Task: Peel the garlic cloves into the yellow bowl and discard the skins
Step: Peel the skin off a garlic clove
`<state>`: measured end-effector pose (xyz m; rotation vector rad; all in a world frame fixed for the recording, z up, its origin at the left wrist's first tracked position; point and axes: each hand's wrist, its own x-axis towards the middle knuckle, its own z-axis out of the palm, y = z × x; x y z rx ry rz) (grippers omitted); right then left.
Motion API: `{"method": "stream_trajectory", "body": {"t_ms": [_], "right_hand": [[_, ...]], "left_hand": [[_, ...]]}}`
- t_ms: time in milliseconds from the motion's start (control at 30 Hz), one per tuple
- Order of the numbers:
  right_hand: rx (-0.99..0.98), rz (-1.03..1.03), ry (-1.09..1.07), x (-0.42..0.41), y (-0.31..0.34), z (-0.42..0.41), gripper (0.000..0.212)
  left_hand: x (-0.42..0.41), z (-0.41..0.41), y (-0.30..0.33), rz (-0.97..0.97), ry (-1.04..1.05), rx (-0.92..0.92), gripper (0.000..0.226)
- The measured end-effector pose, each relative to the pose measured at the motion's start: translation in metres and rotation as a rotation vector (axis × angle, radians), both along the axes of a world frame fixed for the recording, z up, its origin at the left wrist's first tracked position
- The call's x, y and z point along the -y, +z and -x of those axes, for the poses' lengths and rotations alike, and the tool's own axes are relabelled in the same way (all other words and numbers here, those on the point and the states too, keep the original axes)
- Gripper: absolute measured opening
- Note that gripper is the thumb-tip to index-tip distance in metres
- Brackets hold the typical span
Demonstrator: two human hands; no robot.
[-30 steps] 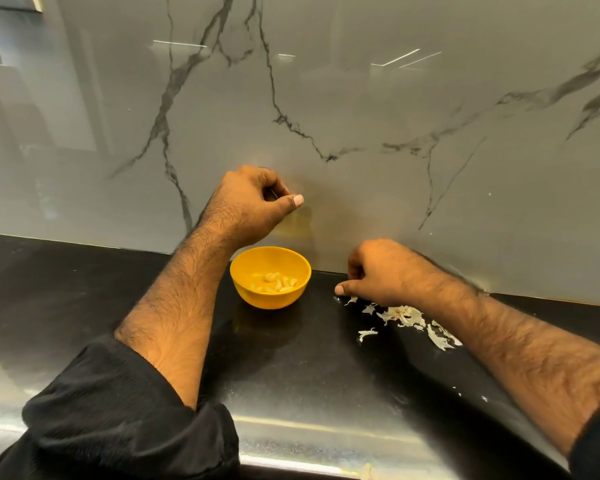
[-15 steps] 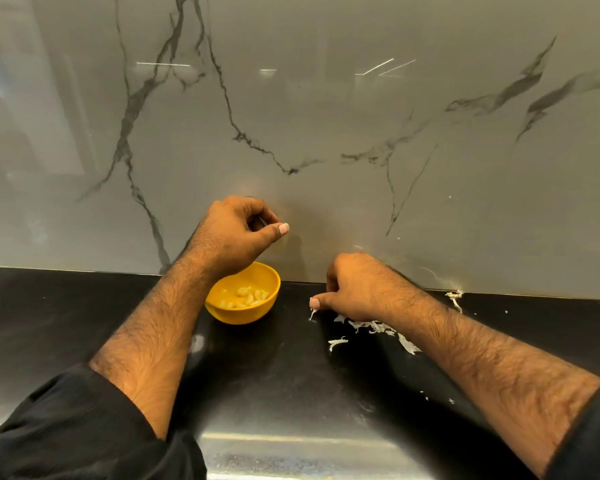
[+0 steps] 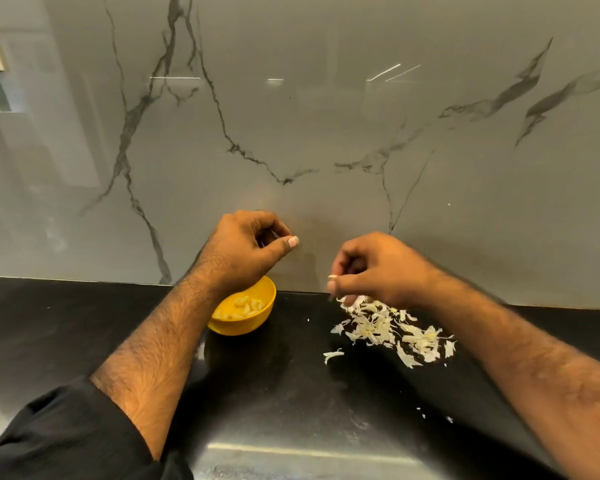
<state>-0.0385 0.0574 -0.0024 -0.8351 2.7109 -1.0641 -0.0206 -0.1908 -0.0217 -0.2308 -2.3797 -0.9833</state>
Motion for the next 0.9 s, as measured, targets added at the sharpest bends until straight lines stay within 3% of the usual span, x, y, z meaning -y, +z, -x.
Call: {"method": "stream_trajectory", "body": {"t_ms": [133,267,567,633,767,800,900], "right_hand": [[-0.051,-0.017,-0.083,-0.068,0.004,0.009,0.009],[-0.107,-0.177,-0.206,-0.110,-0.014,0.017,0.010],[-0.157,-0.438,-0.228,-0.107,-0.033,0.024,0.011],[-0.214,-0.329,-0.263,-0.110,-0.028,0.023,0.012],[-0.508,0.070,-0.314,-0.115,-0.019,0.022,0.013],[-0.465,0.022,-0.296,-0.113,-0.023,0.023,0.016],[-0.218,-0.447,-0.262,-0.100,-0.046,0.024,0.019]], "left_hand": [[-0.045,-0.003,-0.004,0.048,-0.115,-0.010,0.016],[-0.095,0.000,-0.003,0.243,-0.163,0.055,0.022],[-0.128,0.022,-0.010,0.259,-0.118,0.133,0.022],[-0.125,0.021,-0.013,0.269,-0.127,0.146,0.023],[-0.119,0.020,-0.016,0.204,-0.151,0.127,0.024],[-0.118,0.019,-0.016,0.187,-0.163,0.126,0.024],[-0.115,0.016,-0.017,0.147,-0.185,0.134,0.022]]}}
